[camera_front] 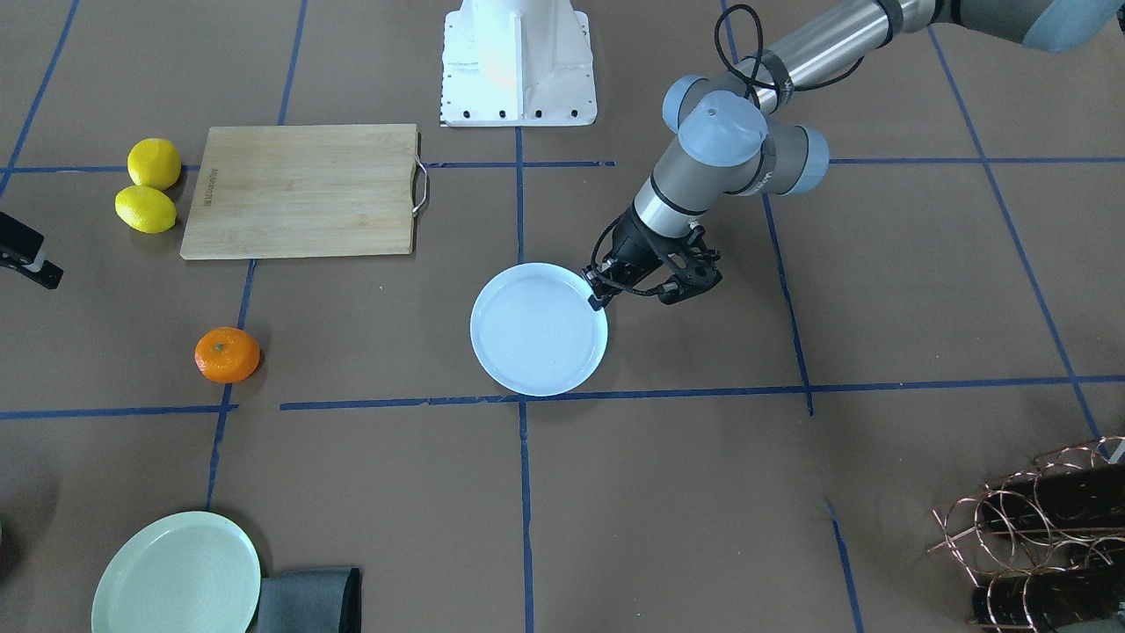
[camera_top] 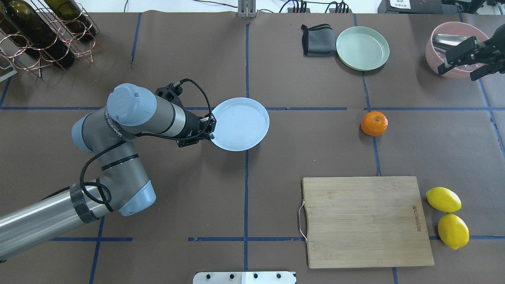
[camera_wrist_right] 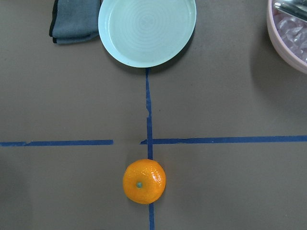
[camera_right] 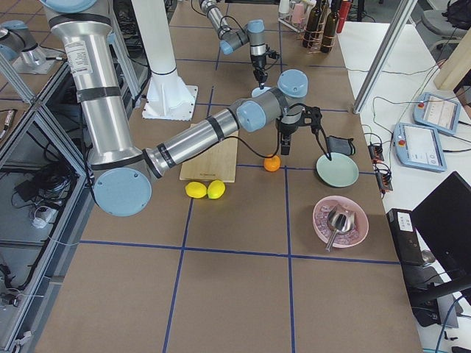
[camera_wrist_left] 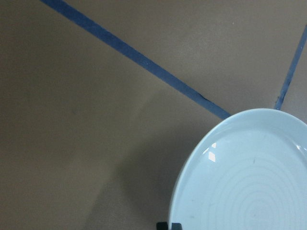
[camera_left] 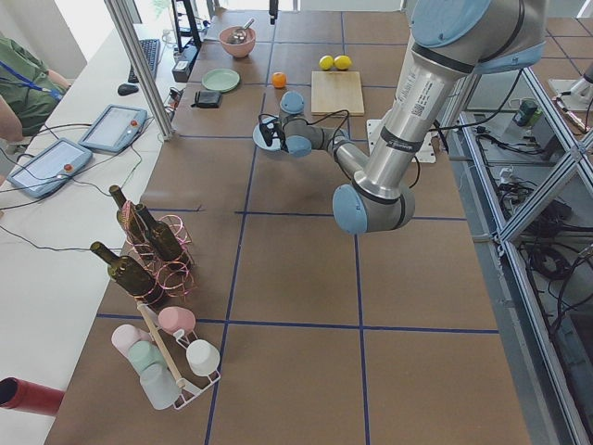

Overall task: Pick orange to plate
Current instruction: 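Slide the pale blue plate to center with left gripper while right arm approaches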

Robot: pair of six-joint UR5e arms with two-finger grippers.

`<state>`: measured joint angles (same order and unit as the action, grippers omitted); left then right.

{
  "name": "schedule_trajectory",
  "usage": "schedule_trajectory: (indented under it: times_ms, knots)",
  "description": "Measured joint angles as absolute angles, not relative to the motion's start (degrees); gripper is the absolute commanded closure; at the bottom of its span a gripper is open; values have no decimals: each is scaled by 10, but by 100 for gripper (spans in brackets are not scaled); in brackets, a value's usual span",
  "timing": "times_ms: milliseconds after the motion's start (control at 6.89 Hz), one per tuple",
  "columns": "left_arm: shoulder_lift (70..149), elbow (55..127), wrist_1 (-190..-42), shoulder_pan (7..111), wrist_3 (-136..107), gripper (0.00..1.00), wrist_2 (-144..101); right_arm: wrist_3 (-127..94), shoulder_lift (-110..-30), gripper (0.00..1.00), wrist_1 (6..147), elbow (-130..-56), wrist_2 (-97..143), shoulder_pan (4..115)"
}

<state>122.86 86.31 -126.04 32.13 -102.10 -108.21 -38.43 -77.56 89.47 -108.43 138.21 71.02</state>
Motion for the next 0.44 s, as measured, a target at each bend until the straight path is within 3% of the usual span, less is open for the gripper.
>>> schedule_trajectory:
  times_ms: [145,290,435]
  knots:
    - [1232,860,-1260,313,-1019,45,-1076,-399,-772,0,895,-1088,1370,696]
    - [1235,858,-1261,307,-1018,0,-1073,-412,-768,0,895,-1091,1353,680]
    - [1236,858,-1261,306,-1009,0,-1073,-420,-765,0,895,-1093,1333,663]
